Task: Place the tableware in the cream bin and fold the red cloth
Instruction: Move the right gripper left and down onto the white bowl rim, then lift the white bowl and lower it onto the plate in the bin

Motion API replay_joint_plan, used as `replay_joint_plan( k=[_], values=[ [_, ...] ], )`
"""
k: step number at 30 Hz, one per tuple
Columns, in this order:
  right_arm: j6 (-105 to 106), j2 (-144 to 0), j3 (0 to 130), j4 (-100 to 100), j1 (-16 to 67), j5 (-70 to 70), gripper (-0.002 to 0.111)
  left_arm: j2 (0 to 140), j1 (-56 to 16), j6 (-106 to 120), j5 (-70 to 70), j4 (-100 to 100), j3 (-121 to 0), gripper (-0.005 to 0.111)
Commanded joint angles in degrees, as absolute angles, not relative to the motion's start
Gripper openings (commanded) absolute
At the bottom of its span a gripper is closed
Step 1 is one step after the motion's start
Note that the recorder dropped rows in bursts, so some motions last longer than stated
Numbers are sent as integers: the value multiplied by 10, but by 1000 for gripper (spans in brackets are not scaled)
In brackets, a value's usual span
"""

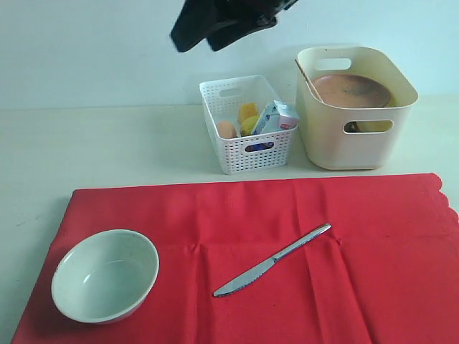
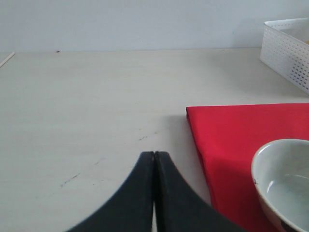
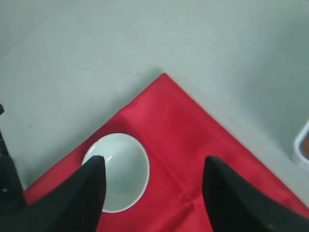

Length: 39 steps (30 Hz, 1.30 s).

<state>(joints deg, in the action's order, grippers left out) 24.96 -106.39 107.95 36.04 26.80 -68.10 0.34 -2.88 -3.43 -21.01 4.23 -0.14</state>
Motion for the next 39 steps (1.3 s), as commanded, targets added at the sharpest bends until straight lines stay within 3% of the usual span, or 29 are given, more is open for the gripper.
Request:
replay_joint_plan(
  k=[1, 13, 29, 31, 33, 37, 39],
  values=[
    [269, -1094, 1084, 362, 326, -671, 56, 0, -28, -35, -206, 43, 0, 0],
    [268, -1222, 1084, 304, 420, -658, 56, 0, -28, -35, -206, 43, 0, 0],
    [238, -1347, 1084, 288, 427, -647, 55, 0, -28, -35, -206, 43, 0, 0],
    [238, -1355, 1084, 288, 427, -647, 49, 0, -28, -35, -206, 43, 0, 0],
    [238, -1357, 1084, 288, 427, -645, 35, 0, -28, -35, -206, 43, 0, 0],
    [239, -1339, 1084, 280, 427, -645, 0, 0, -28, -35, -206, 43, 0, 0],
    [239, -1318, 1084, 275, 427, -645, 0, 0, -28, -35, -206, 43, 0, 0]
  ],
)
